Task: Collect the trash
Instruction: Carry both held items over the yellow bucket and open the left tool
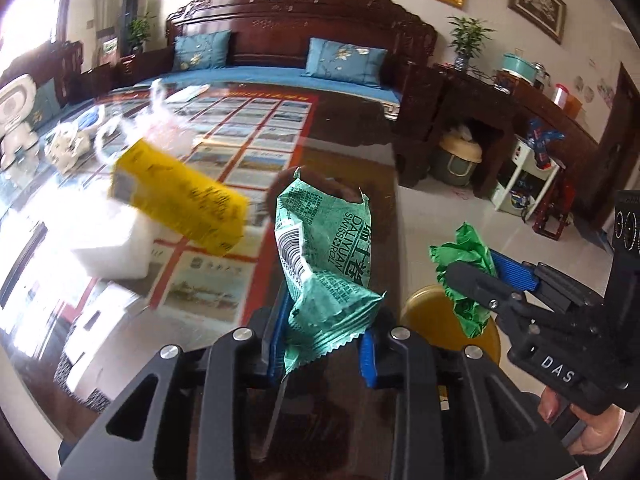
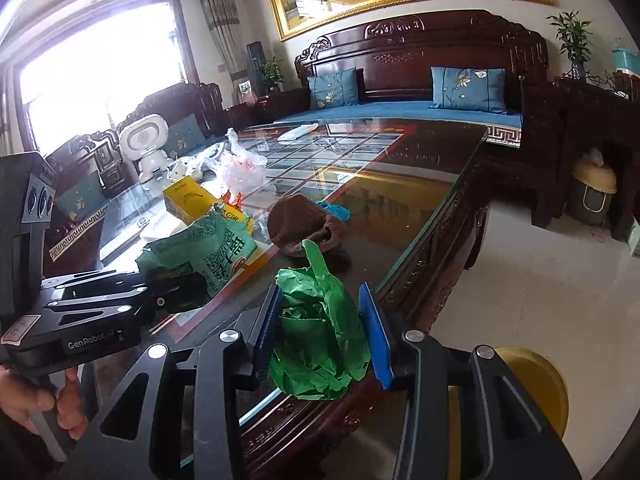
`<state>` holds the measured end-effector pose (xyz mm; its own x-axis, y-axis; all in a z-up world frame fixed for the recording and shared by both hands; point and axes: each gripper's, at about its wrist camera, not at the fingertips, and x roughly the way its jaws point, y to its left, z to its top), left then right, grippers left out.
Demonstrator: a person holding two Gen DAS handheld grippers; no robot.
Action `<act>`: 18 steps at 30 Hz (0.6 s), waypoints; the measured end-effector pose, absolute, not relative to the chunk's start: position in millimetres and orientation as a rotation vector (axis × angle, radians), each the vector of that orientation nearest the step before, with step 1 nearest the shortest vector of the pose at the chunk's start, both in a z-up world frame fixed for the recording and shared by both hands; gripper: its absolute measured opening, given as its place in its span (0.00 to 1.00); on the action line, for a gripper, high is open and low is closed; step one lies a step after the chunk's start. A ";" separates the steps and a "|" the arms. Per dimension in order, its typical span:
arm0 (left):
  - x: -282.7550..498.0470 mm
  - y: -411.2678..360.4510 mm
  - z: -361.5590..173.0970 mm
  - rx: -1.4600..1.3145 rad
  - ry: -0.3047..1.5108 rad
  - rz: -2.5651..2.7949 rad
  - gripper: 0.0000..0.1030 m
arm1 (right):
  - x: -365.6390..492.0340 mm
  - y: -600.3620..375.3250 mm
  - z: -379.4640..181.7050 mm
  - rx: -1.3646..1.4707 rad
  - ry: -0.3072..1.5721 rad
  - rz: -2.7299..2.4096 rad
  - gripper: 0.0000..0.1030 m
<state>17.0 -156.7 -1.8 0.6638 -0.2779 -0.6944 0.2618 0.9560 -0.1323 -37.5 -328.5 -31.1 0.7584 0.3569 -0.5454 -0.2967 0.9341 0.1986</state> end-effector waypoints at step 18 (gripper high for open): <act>48.6 -345.3 -30.2 0.172 0.898 -0.583 0.29 | -78.7 -485.3 -54.9 0.171 0.650 0.040 0.38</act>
